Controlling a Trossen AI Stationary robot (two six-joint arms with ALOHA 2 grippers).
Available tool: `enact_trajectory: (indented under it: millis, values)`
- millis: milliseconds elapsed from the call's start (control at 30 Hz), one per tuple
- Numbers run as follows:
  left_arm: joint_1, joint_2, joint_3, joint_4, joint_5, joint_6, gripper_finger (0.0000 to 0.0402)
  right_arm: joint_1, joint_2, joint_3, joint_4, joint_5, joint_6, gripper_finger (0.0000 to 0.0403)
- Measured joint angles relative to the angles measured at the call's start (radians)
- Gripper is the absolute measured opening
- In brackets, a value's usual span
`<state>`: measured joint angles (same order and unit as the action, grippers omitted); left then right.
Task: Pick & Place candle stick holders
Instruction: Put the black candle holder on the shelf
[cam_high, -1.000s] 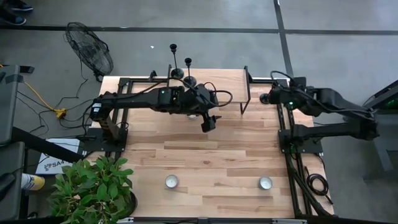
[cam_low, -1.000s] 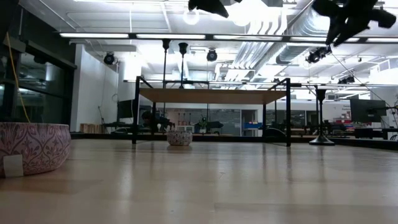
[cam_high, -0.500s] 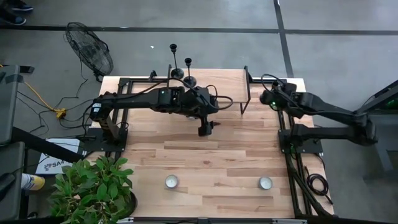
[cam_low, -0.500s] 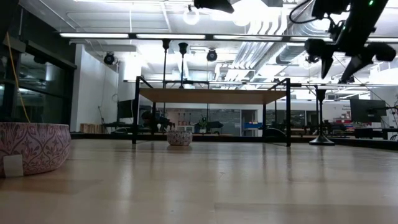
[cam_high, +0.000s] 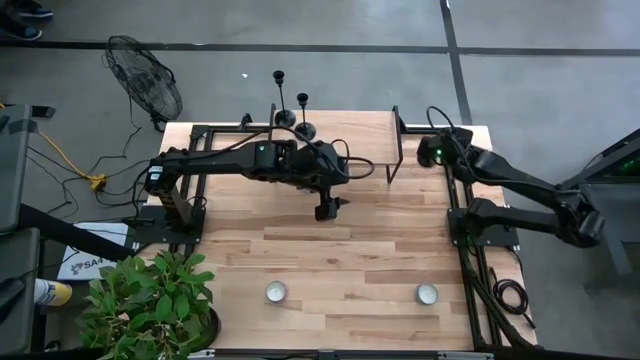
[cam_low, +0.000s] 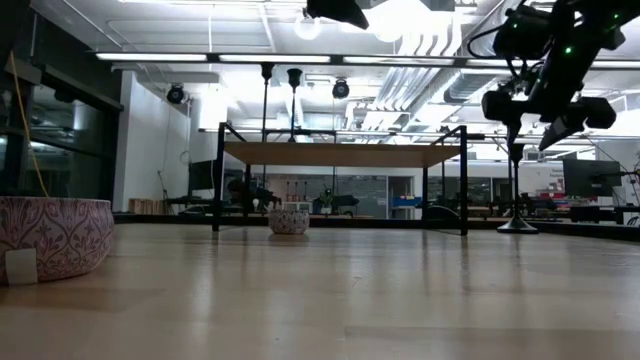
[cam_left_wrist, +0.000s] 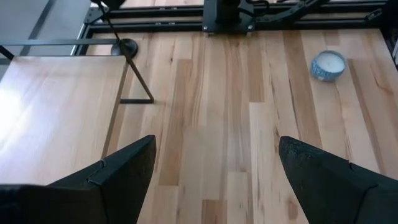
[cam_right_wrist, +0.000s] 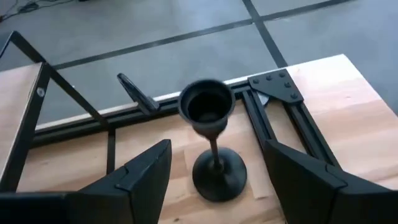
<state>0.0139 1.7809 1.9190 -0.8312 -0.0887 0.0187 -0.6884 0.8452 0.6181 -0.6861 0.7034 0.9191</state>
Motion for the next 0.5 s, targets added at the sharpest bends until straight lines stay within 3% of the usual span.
enact_trajectory:
  millis: [200, 500]
  values:
    - [0.0, 0.0, 0.0, -0.007, -0.007, 0.0, 0.0335, -0.075, 0.001, -0.027, 0.133, -0.086, -0.124, 0.0253]
    - [0.0, 0.0, 0.0, -0.006, -0.008, -0.002, 0.0335, -0.161, 0.001, -0.027, 0.175, -0.165, -0.187, 0.0252]
